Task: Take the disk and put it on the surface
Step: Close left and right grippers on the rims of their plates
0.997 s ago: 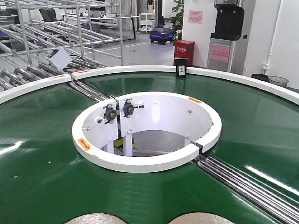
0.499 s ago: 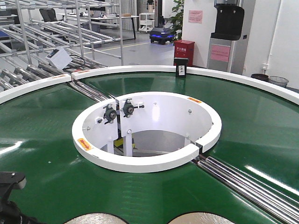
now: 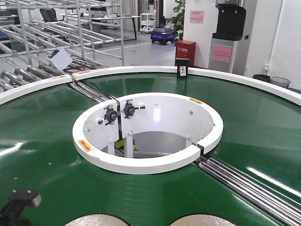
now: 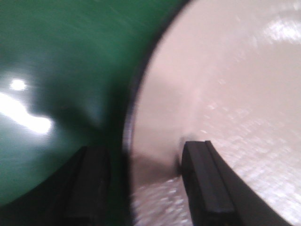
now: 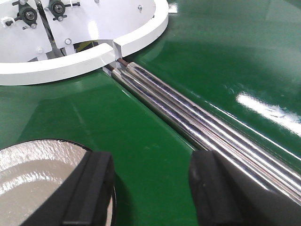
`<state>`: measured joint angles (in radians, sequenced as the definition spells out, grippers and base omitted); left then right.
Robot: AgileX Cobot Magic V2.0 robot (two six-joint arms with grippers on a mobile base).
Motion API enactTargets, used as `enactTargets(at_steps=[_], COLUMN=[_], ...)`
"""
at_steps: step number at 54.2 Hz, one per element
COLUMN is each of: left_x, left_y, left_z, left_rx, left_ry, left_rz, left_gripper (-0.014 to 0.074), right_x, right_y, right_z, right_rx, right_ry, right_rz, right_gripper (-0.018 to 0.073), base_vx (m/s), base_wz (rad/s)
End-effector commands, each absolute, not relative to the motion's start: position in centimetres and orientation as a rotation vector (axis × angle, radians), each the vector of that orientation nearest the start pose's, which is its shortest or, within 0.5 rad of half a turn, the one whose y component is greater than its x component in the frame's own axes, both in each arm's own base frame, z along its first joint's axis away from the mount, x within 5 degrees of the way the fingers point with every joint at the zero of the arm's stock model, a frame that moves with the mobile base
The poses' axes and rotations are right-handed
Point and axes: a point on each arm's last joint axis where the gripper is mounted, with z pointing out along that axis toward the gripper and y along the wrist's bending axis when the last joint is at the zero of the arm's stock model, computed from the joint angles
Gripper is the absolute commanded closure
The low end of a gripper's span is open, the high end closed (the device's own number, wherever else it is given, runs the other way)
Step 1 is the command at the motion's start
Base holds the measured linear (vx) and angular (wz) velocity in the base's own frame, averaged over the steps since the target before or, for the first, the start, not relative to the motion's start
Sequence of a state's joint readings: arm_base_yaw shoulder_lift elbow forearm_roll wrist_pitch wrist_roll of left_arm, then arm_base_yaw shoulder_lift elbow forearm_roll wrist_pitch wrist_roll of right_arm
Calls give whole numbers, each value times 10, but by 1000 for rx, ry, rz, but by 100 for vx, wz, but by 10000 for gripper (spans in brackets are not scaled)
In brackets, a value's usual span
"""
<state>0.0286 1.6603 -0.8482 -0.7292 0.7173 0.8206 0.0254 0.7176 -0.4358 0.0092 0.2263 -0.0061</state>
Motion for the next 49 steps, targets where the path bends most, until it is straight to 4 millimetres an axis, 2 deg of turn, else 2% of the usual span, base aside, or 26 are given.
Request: enactTargets(at_steps=[1, 8, 18, 23, 33, 37, 44, 49], left_x=[293, 292, 289, 289, 287, 286, 287, 290], left_y=[-40, -47, -50, -53, -58, -60, -64, -65], left_z=[178, 168, 168, 171, 175, 177, 182, 186], left_rx=[415, 449, 473, 437, 416, 406, 355, 282], left_ry=[2681, 2690, 2694, 2680, 2661, 2650, 2613, 2567], left_rz=[-715, -868, -937, -992, -1106, -1153, -1244, -1302], left_gripper=[154, 155, 176, 249, 519, 608, 605, 605], right_x=[150, 150, 150, 150, 149, 152, 164, 177], right_y=[3, 3, 3, 3, 3, 4, 5, 8], right_z=[290, 290, 290, 290, 285, 279, 266, 263], right_rx=[-23, -23, -23, -23, 24, 33, 47, 44], right_ry=[1888, 1888, 1889, 1890, 1943, 2044, 2313, 2441], right_rz=[14, 14, 13, 14, 50, 56, 72, 95], right_gripper=[123, 123, 123, 123, 125, 132, 136, 136], base_vx=[0, 0, 0, 0, 0, 0, 0, 0], base_wz=[0, 0, 0, 0, 0, 0, 0, 0])
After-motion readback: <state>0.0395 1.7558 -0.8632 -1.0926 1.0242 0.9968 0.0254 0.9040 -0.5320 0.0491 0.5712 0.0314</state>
